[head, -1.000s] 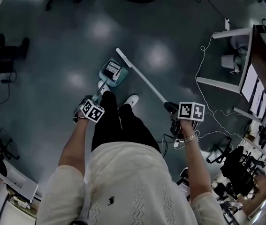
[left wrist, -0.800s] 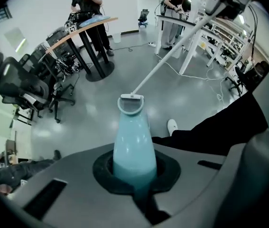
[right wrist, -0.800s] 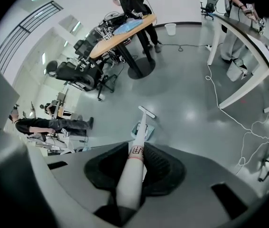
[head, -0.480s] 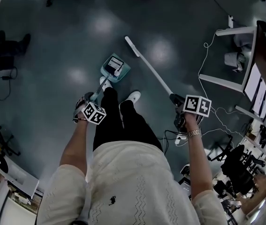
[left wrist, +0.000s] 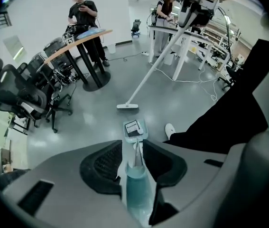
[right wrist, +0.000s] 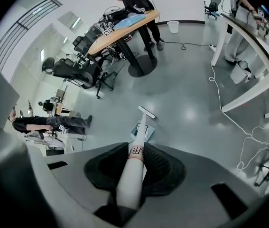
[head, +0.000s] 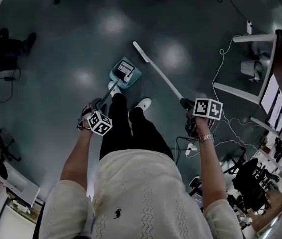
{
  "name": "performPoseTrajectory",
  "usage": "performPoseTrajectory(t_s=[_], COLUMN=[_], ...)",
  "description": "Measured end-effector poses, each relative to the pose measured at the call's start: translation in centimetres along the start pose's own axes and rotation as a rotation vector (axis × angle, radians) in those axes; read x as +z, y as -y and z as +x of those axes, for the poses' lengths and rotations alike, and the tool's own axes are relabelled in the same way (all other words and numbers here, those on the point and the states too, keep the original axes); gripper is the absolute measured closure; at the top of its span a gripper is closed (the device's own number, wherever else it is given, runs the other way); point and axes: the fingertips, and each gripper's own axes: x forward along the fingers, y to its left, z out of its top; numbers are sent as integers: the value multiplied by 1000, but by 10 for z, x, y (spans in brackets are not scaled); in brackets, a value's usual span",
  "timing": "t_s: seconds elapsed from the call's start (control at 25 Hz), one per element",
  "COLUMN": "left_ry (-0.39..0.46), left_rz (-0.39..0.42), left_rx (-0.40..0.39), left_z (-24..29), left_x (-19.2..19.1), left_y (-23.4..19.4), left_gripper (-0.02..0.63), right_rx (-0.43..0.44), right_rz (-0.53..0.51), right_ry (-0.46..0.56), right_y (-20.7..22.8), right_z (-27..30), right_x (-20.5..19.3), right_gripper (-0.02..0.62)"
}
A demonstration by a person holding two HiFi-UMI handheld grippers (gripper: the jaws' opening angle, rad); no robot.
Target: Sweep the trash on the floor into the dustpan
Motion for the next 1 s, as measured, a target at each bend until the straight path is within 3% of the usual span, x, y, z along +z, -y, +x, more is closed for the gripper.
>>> performPoseTrajectory(t_s=[0.2, 0.28, 0.52, 0.64, 0.76, 1.0], left_ry=[-97, -136, -108, -117, -111, -123], left_rz=[-43, -57, -51, -90, -155, -196], left_rx=[15, 16, 65, 105, 136, 152], left_z=[19, 24, 13, 8, 3, 2], left_x=[-16, -20, -19, -27, -30, -41], left_y=[-11, -12, -14, -17, -19, -17], left_gripper=[485, 486, 486, 485, 485, 485], right_rx=[-139, -148, -82, -82, -78, -66], right_rz=[-236, -284, -262, -268, -232, -200], right_ry=[-65, -89, -128, -137, -127, -128], right_y=[-24, -35, -60, -64, -64, -65], right_z=[23, 30, 41, 44, 44, 45], right_x=[-19, -33, -79, -93, -97, -90], right_gripper=[477, 477, 477, 477, 477, 477])
